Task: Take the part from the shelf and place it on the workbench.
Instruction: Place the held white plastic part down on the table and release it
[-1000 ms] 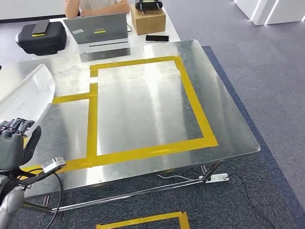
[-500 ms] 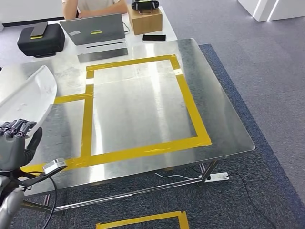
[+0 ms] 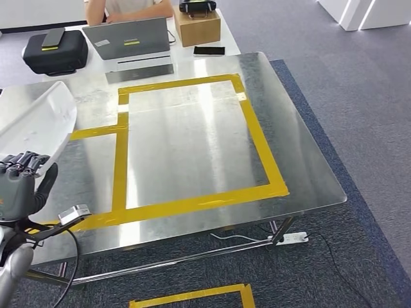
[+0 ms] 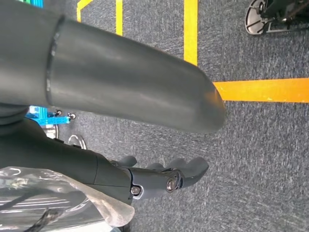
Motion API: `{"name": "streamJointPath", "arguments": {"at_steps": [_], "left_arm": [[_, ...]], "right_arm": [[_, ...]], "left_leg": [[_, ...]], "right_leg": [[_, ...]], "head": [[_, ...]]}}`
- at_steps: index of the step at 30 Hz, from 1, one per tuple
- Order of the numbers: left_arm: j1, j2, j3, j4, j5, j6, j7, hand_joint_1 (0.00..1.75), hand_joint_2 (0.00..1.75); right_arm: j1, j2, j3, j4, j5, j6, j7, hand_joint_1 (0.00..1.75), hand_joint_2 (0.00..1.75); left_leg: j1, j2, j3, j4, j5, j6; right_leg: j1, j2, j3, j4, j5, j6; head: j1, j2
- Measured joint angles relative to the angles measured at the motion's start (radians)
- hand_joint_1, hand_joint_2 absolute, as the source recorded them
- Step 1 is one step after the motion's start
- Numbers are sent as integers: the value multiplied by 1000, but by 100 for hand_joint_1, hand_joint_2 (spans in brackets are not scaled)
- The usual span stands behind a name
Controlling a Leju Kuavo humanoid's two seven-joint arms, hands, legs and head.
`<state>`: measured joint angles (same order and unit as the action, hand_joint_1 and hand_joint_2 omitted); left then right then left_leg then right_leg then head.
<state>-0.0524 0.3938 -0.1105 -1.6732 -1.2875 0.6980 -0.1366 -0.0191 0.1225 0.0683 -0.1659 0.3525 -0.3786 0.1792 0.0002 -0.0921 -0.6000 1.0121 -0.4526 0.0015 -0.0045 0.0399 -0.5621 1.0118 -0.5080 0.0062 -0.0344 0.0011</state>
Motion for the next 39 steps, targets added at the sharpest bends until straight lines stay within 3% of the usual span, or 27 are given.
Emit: {"name": "streamJointPath", "arguments": {"at_steps": [39], "left_arm": [[-16, 15, -55, 57, 1, 0, 26, 175, 175]], "right_arm": [[1, 0, 4, 0, 36, 14, 7, 0, 0]], "left_leg": [[0, 1, 0, 1, -1, 2]], "right_leg": [[0, 1, 0, 0, 0, 0]], "head": [[0, 0]]}}
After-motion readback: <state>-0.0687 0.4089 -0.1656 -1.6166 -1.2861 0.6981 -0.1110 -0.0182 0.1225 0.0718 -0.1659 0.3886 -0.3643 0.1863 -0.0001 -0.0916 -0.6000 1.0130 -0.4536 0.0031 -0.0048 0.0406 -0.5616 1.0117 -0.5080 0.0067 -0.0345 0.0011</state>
